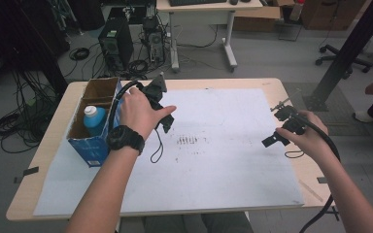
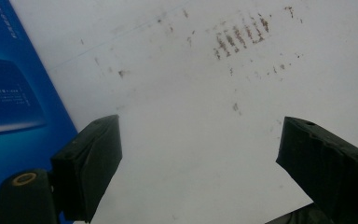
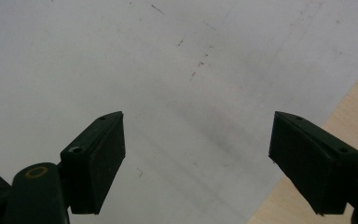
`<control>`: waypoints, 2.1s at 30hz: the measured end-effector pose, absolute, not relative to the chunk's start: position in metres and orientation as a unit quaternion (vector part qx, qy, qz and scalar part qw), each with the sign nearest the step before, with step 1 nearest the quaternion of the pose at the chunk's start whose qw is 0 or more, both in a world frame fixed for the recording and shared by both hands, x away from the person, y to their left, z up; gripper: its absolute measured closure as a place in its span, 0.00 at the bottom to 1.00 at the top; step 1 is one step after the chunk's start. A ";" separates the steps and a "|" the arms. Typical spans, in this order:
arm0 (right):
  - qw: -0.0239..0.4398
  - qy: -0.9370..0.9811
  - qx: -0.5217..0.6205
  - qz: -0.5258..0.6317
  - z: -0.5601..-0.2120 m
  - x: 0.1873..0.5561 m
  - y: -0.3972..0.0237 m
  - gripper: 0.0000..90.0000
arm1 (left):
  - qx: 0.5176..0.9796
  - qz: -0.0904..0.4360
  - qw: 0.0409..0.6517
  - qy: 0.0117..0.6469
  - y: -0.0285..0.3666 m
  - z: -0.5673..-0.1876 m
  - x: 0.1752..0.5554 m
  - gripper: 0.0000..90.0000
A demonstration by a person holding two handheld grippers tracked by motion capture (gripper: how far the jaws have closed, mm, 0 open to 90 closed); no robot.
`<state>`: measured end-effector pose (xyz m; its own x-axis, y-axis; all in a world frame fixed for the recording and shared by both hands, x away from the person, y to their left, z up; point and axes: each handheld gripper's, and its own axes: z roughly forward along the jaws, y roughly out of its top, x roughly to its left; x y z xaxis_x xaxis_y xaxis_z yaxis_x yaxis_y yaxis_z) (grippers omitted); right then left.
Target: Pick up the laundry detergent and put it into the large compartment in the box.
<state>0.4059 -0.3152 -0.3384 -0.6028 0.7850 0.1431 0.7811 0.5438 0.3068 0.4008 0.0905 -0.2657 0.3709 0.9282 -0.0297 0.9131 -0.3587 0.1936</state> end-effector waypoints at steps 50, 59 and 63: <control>0.007 0.880 0.446 0.165 -0.336 0.404 -0.312 0.21 | 0.825 0.034 0.090 0.557 0.093 -0.271 0.399 0.16; 0.006 0.880 0.446 0.164 -0.337 0.404 -0.312 0.21 | 0.825 0.032 0.089 0.557 0.092 -0.273 0.399 0.16; 0.006 0.880 0.446 0.164 -0.337 0.404 -0.312 0.21 | 0.825 0.030 0.091 0.556 0.092 -0.274 0.399 0.16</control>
<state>0.4042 -0.3117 -0.3374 -0.6022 0.7869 0.1351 0.7828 0.5486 0.2939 0.3987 0.0923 -0.2743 0.3789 0.9240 -0.0508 0.9130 -0.3643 0.1833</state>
